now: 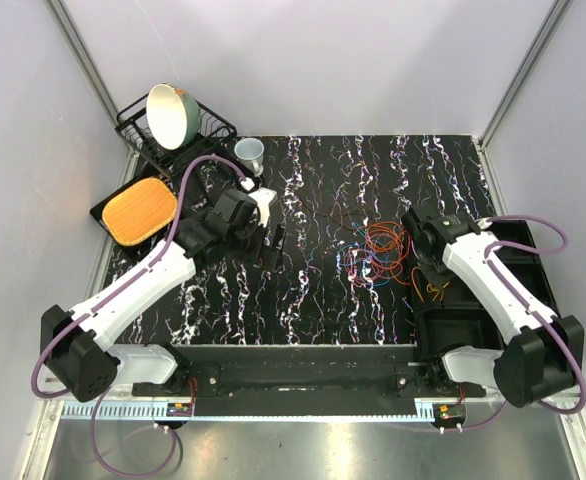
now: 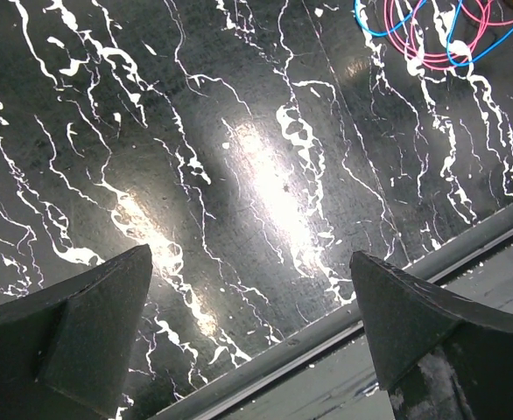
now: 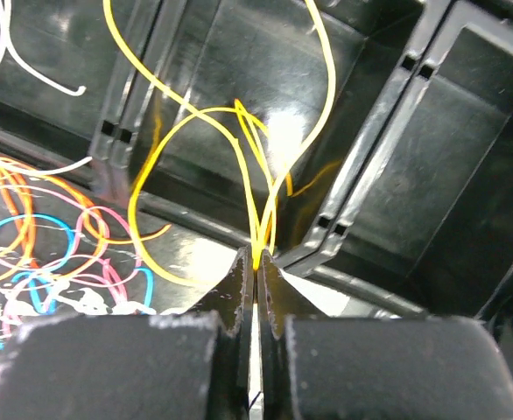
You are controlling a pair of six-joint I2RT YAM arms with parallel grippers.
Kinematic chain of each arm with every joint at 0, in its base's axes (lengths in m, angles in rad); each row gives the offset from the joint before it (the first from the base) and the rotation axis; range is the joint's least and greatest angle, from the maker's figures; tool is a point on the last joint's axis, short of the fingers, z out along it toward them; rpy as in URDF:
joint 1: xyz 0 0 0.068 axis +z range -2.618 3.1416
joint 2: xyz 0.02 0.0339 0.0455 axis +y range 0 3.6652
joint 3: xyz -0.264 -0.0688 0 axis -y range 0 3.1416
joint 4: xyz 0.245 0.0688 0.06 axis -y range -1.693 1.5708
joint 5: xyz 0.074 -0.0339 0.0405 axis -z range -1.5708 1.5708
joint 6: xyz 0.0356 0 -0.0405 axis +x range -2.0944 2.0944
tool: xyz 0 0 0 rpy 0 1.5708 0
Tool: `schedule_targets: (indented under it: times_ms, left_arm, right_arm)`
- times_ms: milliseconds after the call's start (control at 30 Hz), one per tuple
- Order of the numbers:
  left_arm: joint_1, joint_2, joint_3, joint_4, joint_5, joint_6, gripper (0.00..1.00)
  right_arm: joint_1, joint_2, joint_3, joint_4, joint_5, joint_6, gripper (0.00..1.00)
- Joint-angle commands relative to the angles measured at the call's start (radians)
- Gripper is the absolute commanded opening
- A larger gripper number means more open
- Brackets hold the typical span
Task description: Untangle the cables
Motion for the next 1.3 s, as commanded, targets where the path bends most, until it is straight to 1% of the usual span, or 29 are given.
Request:
schedule_targets:
  times_ms: [0, 33, 133, 233, 367, 467, 633, 933, 1067, 1200, 1267]
  left_arm:
    - [0.005, -0.063, -0.020, 0.051, -0.035, 0.010, 0.99]
    - [0.006, -0.069, -0.029, 0.055, -0.036, 0.010, 0.99]
    - [0.005, -0.086, -0.036, 0.057, -0.039, 0.008, 0.99]
    - [0.005, -0.095, -0.039, 0.058, -0.042, 0.008, 0.99]
    - [0.006, -0.102, -0.044, 0.058, -0.046, 0.008, 0.99]
    - [0.006, -0.105, -0.044, 0.060, -0.044, 0.008, 0.99]
    - [0.006, -0.109, -0.047, 0.058, -0.046, 0.008, 0.99]
    - [0.005, -0.115, -0.052, 0.058, -0.078, 0.007, 0.99]
    - [0.006, -0.120, -0.055, 0.058, -0.078, 0.007, 0.99]
    - [0.005, -0.120, -0.058, 0.060, -0.078, 0.005, 0.99]
    - [0.006, -0.122, -0.058, 0.058, -0.073, 0.004, 0.99]
  right_arm:
    - [-0.003, 0.057, 0.056, -0.289, -0.042, 0.104, 0.00]
    - [-0.003, 0.063, 0.058, -0.317, -0.058, 0.103, 0.00]
    - [-0.003, 0.073, 0.036, -0.317, -0.116, 0.094, 0.00]
    - [-0.003, 0.036, 0.007, -0.317, -0.168, 0.087, 0.00]
    - [-0.003, -0.109, -0.007, -0.315, -0.136, 0.083, 0.00]
    - [-0.003, -0.159, 0.001, -0.314, -0.136, 0.069, 0.00]
    - [-0.003, -0.163, 0.019, -0.315, -0.177, 0.049, 0.00]
    - [-0.003, -0.239, 0.001, -0.314, -0.202, 0.046, 0.00]
    - [-0.003, -0.257, -0.016, -0.314, -0.165, 0.074, 0.00]
    - [-0.007, -0.263, -0.005, -0.315, -0.017, 0.120, 0.00]
    - [-0.010, -0.252, -0.002, -0.314, 0.016, 0.146, 0.00]
